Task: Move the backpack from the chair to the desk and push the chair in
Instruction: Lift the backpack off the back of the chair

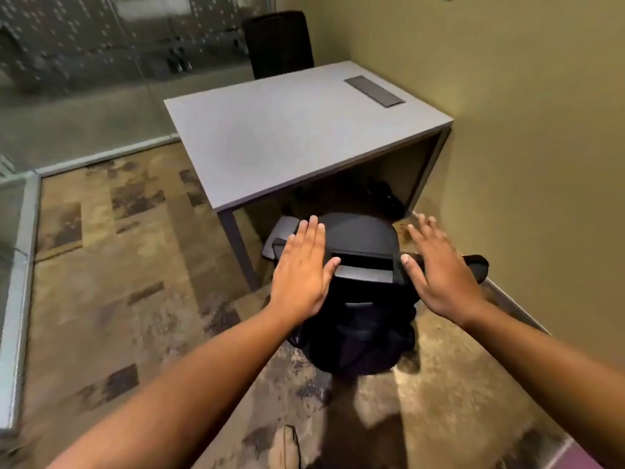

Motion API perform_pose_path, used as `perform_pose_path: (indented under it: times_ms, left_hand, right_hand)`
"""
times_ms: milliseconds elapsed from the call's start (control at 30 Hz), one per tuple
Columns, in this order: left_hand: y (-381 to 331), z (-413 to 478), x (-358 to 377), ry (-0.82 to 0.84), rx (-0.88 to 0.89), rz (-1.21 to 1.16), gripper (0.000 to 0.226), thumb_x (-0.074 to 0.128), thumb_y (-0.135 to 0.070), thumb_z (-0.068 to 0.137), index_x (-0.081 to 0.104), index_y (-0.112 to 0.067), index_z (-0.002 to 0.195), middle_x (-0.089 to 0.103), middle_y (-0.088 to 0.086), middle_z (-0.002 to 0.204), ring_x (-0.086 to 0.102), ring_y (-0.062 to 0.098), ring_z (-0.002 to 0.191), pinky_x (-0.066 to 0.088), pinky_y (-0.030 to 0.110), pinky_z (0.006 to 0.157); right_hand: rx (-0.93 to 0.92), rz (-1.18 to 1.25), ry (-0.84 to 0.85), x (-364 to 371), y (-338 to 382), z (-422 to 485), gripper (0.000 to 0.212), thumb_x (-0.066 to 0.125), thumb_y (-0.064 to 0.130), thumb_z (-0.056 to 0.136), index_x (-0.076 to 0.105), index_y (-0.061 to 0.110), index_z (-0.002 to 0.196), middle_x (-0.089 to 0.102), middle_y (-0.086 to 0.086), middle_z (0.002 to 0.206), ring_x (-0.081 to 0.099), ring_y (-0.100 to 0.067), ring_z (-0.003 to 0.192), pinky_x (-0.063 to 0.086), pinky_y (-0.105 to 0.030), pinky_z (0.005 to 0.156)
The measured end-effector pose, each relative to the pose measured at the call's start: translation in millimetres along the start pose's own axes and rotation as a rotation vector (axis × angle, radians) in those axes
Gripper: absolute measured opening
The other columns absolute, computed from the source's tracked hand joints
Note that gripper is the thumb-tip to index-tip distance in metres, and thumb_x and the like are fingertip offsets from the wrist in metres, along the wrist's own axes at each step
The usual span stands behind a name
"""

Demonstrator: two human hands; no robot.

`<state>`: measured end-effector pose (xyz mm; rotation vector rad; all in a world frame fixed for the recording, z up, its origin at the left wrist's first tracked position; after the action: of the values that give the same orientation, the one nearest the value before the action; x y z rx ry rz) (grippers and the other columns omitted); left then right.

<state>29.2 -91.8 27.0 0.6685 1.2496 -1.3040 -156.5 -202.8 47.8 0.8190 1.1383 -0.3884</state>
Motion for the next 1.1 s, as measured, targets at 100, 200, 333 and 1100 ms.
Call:
perform_pose_path:
  times_ms: [100, 200, 333, 1100]
  left_hand:
    - [2, -5, 18, 0.043, -0.026, -0.021, 0.065, 0.021, -0.047, 0.101, 0.009, -0.010, 0.153, 0.001, 0.007, 0.162, -0.007, 0.017, 0.148, -0.001, 0.035, 0.120]
    - [0, -12, 33, 0.059, -0.004, 0.000, 0.062, 0.019, -0.046, 0.102, 0.013, -0.011, 0.153, 0.005, 0.006, 0.162, -0.008, 0.017, 0.148, 0.000, 0.036, 0.120]
    - [0, -17, 36, 0.018, 0.011, 0.013, 0.060, 0.019, -0.046, 0.102, 0.032, -0.010, 0.148, 0.025, 0.006, 0.159, 0.008, 0.020, 0.148, 0.003, 0.035, 0.120]
    - [66, -79, 72, -0.149, -0.890, -0.995, 0.052, 0.060, -0.050, 0.089, 0.058, -0.012, 0.124, 0.063, 0.002, 0.120, 0.059, 0.018, 0.110, 0.046, 0.036, 0.097]
  right_hand:
    - [0.002, -0.045, 0.076, 21, -3, -9, 0.063, 0.035, 0.046, 0.098, 0.018, 0.020, 0.153, 0.008, 0.002, 0.163, -0.004, -0.010, 0.150, 0.005, -0.032, 0.121]
    - [0.009, -0.079, 0.168, 44, -7, -18, 0.064, 0.030, 0.049, 0.098, 0.018, 0.019, 0.153, 0.014, 0.000, 0.163, 0.002, -0.014, 0.150, 0.010, -0.034, 0.122]
    - [0.025, -0.186, 0.143, 48, -10, -21, 0.065, 0.019, 0.054, 0.096, 0.030, 0.019, 0.149, 0.034, 0.000, 0.157, 0.020, -0.018, 0.148, 0.022, -0.037, 0.119]
    - [0.048, -0.243, 0.114, 51, -5, -23, 0.074, 0.023, 0.064, 0.091, 0.029, 0.019, 0.150, 0.033, 0.001, 0.157, 0.022, -0.017, 0.147, 0.024, -0.039, 0.119]
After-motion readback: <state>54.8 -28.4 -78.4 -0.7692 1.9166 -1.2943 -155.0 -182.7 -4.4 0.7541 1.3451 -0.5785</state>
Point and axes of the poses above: each hand's wrist, its own z-axis towards the middle knuckle, its own x-axis out of the palm, y = z × x, the point moved 10 cm from there along z, towards the middle knuckle
